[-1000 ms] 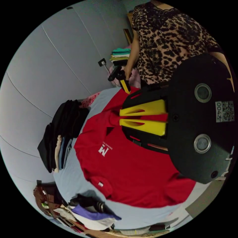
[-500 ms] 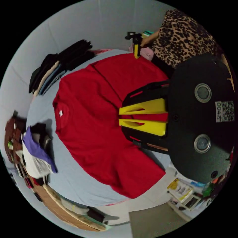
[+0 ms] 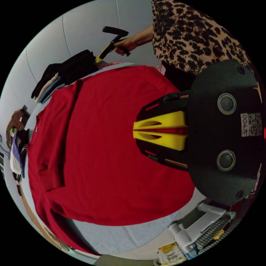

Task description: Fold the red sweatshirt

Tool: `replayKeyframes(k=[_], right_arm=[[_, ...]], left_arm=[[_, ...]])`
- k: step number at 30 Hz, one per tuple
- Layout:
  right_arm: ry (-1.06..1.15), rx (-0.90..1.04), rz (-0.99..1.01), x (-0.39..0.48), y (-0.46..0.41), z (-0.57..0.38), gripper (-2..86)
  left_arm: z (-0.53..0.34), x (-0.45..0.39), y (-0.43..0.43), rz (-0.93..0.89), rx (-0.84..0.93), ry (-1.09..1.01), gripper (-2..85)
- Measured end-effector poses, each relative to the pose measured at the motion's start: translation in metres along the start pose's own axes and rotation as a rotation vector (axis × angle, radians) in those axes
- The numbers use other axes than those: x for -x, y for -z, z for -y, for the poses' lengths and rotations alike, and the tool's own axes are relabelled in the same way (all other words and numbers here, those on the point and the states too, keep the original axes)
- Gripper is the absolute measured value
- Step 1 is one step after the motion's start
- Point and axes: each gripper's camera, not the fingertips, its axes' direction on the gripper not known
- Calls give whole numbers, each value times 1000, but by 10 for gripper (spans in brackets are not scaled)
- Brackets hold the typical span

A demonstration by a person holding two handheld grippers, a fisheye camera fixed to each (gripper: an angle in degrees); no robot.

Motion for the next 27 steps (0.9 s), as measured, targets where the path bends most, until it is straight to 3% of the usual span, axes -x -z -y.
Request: replayKeyframes(k=[10,15,20,24,27], right_arm=[[377,107,-200,21,-71,63,104],[540,154,-263,45,-77,70,58],[373,94,-168,4,-37,77,39],[162,171,-46,-46,-40,69,33],[130,185,-67,-50,-31,63,24]], left_arm=[[16,0,10,44,68,85,8],[16,2,17,56,67,111,8],[15,5,22,63,64,121,8],[12,9,28,55,58,127,8],[10,13,31,46,57,134,8]])
